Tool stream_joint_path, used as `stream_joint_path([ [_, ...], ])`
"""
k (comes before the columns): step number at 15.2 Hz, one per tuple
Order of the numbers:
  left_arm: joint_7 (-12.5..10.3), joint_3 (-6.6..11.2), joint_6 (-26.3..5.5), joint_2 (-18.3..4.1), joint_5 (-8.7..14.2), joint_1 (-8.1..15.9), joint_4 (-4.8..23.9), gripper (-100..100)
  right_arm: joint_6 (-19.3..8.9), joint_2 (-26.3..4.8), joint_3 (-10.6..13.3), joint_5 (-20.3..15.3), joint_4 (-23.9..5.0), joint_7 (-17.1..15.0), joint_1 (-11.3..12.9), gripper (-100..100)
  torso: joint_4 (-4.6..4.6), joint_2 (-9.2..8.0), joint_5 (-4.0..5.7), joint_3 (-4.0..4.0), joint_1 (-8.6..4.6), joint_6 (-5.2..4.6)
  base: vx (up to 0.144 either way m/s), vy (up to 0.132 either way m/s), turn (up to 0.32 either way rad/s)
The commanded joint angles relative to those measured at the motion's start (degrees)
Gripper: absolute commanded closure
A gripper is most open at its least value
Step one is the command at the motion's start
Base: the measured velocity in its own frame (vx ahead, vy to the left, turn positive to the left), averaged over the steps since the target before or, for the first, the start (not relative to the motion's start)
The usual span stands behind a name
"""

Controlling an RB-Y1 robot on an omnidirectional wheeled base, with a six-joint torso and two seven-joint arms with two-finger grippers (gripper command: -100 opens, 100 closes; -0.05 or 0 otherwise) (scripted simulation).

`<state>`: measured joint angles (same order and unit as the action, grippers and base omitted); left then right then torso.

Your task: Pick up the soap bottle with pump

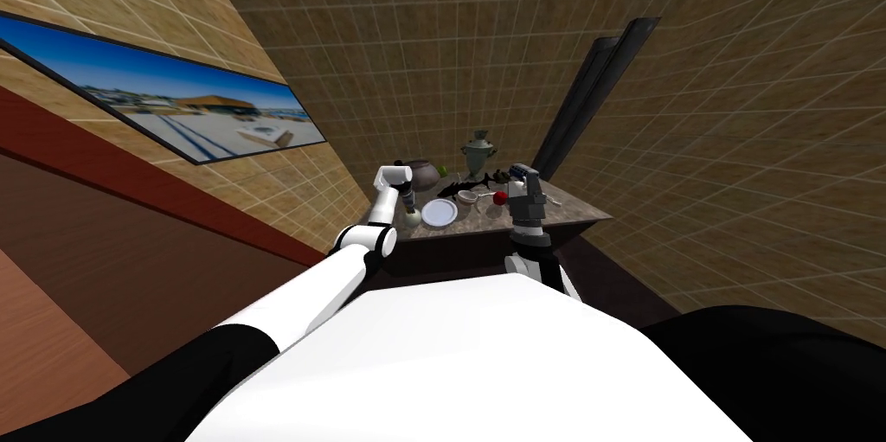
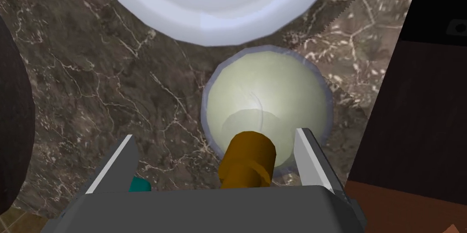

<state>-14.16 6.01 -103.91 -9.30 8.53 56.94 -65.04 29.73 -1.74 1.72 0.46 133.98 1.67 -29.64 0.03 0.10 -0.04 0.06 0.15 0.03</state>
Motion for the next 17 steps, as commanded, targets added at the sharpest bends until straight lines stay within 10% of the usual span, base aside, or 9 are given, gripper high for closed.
stream_joint_path([
  [1,-0.09,0.18,-2.86,0.09,0.06,1.00,1.02,-100,0.00,0.00,0.00,0.00,0.00,0.00,0.00,0,0.00,0.00,0.00,0.00,0.00,0.00,0.023,0.041,0.000],
  [8,-0.23,0.39,-10.23,0.15,0.05,2.17,2.05,-100,0.00,0.00,0.00,0.00,0.00,0.00,0.00,0,0.01,0.03,0.01,0.02,-0.02,0.00,0.028,0.039,0.000],
  [15,0.13,0.02,-6.20,0.44,-0.32,0.45,3.35,-100,0.00,0.01,0.01,0.00,0.00,0.00,0.00,0,-0.02,-0.10,0.05,-0.06,-0.21,-0.01,-0.002,-0.004,-0.002],
  [16,0.18,0.01,-5.92,0.45,-0.33,0.40,3.49,100,0.00,0.01,0.01,0.00,0.00,0.00,0.00,0,-0.02,-0.10,0.05,-0.06,-0.20,-0.01,0.000,0.000,0.000],
  [17,0.18,0.01,-5.90,0.45,-0.33,0.40,3.48,100,0.00,0.01,0.00,0.00,0.00,0.00,0.00,0,-0.02,-0.10,0.05,-0.06,-0.19,-0.01,0.000,0.000,0.000],
])
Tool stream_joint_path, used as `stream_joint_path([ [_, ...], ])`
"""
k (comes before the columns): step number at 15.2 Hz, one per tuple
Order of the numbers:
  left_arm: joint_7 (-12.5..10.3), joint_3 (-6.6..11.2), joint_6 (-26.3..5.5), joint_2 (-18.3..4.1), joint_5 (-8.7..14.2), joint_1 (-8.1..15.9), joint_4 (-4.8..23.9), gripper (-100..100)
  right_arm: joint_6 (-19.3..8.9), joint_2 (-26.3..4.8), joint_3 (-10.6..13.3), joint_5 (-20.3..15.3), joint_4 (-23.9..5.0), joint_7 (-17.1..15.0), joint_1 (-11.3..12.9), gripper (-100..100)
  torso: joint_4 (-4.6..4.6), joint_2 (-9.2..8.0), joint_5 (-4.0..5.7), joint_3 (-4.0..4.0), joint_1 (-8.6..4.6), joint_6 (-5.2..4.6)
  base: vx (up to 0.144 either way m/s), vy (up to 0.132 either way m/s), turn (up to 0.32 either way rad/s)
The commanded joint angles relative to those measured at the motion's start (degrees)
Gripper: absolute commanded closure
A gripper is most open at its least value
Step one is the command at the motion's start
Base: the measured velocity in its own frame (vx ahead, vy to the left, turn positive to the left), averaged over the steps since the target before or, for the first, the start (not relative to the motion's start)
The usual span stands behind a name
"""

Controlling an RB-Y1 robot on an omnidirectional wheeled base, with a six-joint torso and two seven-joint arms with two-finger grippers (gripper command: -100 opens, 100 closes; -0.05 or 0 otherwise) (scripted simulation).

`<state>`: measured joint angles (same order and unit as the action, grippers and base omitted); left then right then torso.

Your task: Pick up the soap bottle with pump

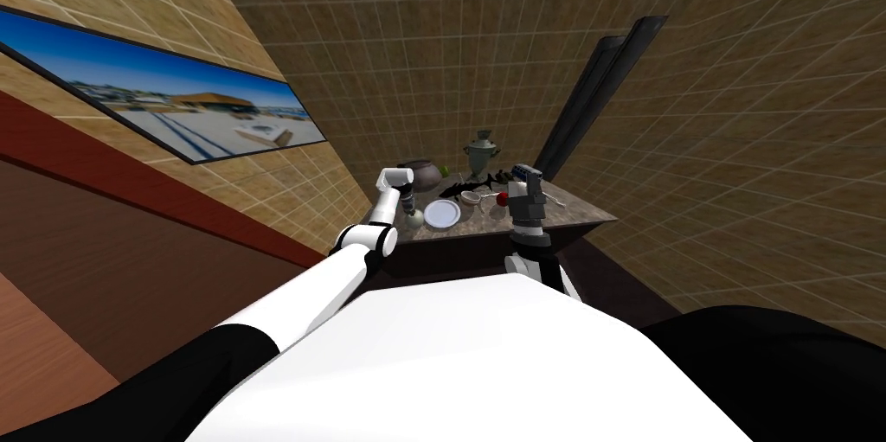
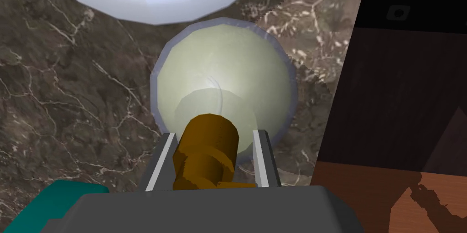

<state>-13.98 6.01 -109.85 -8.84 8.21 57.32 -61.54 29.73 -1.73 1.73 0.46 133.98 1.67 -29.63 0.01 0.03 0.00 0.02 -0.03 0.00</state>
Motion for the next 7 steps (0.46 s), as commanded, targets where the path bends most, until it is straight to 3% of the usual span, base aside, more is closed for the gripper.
stream_joint_path([
  [1,0.00,0.00,0.00,0.00,0.00,0.00,0.00,100,0.00,0.00,0.00,0.00,0.00,0.00,0.00,0,0.00,0.00,0.00,0.00,0.00,0.00,0.000,0.000,0.000],
  [3,0.00,0.00,0.01,-0.01,0.00,0.01,-0.01,100,0.00,0.00,0.00,0.00,0.00,0.00,0.00,0,0.01,0.01,0.00,0.01,0.01,0.01,0.000,0.000,0.000],
  [6,-0.36,0.32,-2.75,-0.28,0.33,1.56,-1.19,100,0.00,0.00,0.00,0.00,0.00,0.00,0.00,0,-0.04,0.01,0.01,-0.02,0.04,0.02,0.004,0.010,0.006],
  [7,-0.16,0.22,-1.67,-0.22,0.23,0.97,-0.81,100,0.00,0.00,0.00,0.00,0.00,0.00,0.00,0,-0.04,0.00,0.01,-0.02,0.04,0.01,0.006,0.009,-0.001],
])
